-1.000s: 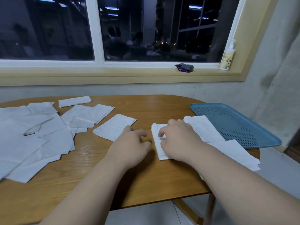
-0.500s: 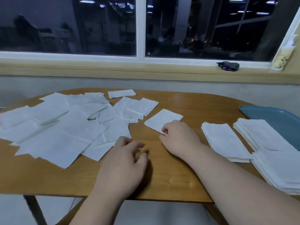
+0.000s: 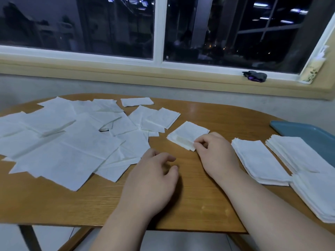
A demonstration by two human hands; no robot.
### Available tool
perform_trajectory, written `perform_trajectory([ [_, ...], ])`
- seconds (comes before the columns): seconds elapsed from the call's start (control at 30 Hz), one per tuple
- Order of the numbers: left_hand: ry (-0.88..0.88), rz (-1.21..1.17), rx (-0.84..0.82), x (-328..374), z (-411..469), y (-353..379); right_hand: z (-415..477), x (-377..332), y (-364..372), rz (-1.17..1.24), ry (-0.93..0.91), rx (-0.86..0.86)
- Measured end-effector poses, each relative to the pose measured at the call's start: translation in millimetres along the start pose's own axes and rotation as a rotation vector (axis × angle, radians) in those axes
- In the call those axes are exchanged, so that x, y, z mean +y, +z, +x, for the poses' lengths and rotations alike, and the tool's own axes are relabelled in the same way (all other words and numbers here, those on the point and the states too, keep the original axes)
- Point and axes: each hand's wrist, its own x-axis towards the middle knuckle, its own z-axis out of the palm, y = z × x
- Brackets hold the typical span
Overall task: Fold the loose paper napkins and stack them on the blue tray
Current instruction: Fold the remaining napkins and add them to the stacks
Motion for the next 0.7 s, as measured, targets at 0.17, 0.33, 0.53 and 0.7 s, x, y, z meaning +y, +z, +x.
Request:
perform_trajectory([
  [0.17,0.043,-0.059,0.021,-1.8,-1.8,-1.7,-29.5,-18.0,-29.7,0.170,-0.067,0.001],
  [0.33,0.184,0.055,-0.076,-1.7,-7.7,-6.5,-87.1,-21.7,-57.9,0.218,-0.127,-0.087],
  [0.53,0.378,0.213,-0.125,-2.7,-17.3,-6.8,-118.3,0.3,-78.8,0.272,-0.042,-0.124],
  [0.7,0.369,0.209,-0.107,10.9,-30.3,-13.5,-124.7,3.0,-90.9,0.264,-0.052,-0.293],
])
